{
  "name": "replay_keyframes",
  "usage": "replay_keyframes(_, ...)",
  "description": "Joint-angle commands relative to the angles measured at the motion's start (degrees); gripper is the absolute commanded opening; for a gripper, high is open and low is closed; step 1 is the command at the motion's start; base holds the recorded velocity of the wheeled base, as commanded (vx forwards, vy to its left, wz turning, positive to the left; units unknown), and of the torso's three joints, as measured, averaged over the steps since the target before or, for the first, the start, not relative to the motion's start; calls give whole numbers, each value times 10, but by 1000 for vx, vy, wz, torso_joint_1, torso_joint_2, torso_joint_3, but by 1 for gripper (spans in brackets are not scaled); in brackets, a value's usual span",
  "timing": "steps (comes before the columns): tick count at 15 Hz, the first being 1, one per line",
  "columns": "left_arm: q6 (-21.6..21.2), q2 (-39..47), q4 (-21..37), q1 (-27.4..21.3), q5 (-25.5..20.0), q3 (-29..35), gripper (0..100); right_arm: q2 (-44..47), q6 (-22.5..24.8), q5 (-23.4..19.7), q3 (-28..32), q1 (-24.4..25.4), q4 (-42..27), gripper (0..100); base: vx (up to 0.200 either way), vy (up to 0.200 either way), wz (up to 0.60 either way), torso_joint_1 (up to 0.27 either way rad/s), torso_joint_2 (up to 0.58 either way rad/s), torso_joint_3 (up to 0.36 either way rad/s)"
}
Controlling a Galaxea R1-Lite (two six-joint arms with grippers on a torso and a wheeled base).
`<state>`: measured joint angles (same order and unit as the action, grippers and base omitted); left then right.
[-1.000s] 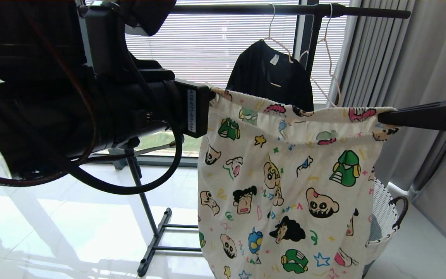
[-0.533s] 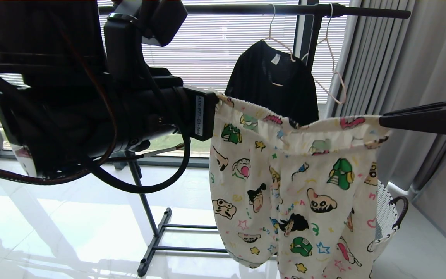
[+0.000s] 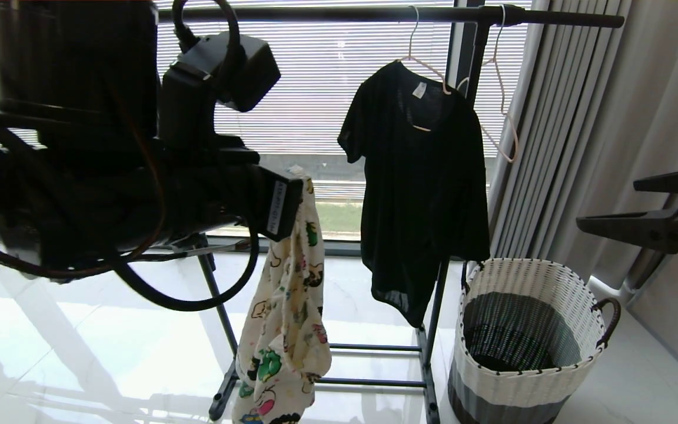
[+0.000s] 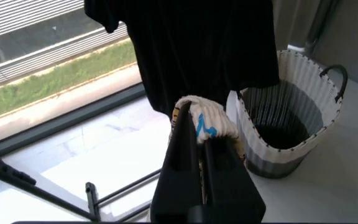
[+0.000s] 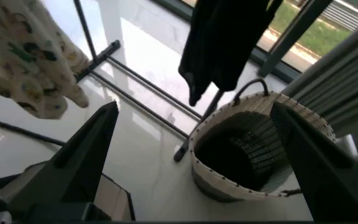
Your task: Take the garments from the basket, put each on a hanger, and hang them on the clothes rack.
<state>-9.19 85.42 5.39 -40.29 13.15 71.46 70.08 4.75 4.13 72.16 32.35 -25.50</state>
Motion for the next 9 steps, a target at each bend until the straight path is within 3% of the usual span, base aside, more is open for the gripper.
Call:
replay_keyframes(1,-6,-59,62,48,-1,-7,0,-6,5,12,-36,-38,19,100,0,0,0,0,0,0)
replay_keyframes(4,8,-97,81,144,2,-77,0,-16,32,40,-95,-70,67,100,0,0,0,0,0,0)
replay_keyframes(6,6,-105,82,189,13,-108,0,-9,32,41,-98,-73,68,100,0,0,0,0,0,0)
replay_keyframes(9,6,-118,82,212,33,-128,0,4,31,43,-95,-89,70,100,0,0,0,0,0,0)
